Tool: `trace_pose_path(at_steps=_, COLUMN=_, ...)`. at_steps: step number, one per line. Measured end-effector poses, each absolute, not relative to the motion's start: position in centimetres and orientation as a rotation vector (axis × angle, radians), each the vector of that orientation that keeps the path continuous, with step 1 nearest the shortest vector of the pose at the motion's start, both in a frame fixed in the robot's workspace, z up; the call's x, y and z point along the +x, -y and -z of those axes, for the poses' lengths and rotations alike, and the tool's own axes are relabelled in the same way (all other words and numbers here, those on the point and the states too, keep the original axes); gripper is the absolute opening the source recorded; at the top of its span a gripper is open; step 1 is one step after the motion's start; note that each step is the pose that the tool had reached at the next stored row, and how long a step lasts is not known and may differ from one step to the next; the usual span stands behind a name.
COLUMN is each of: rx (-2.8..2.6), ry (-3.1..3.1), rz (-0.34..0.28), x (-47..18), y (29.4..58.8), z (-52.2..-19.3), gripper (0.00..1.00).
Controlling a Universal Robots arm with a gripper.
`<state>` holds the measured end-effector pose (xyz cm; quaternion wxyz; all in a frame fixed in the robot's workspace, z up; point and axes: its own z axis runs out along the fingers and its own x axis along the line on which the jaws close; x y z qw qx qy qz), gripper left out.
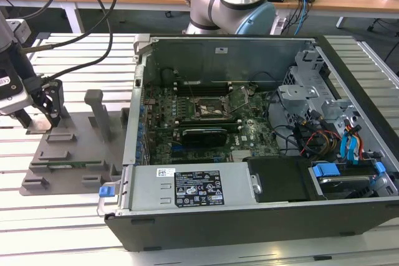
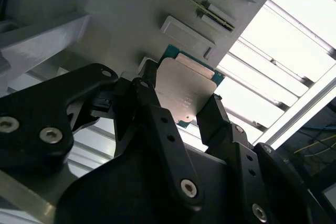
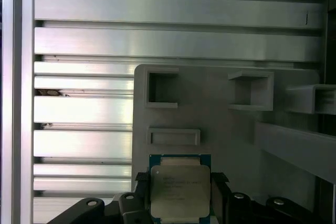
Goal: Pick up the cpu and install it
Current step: 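Pick up the cpu and move it towards the insertion slot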
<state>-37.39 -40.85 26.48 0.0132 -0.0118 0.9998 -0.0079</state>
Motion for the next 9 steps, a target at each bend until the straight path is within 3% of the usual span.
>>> trace_pose_path(at_steps=9, rx=-0.037, ry=-3.115, rz=0.025, x=-37.39, y=40.85, z=-26.56, gripper=0.55)
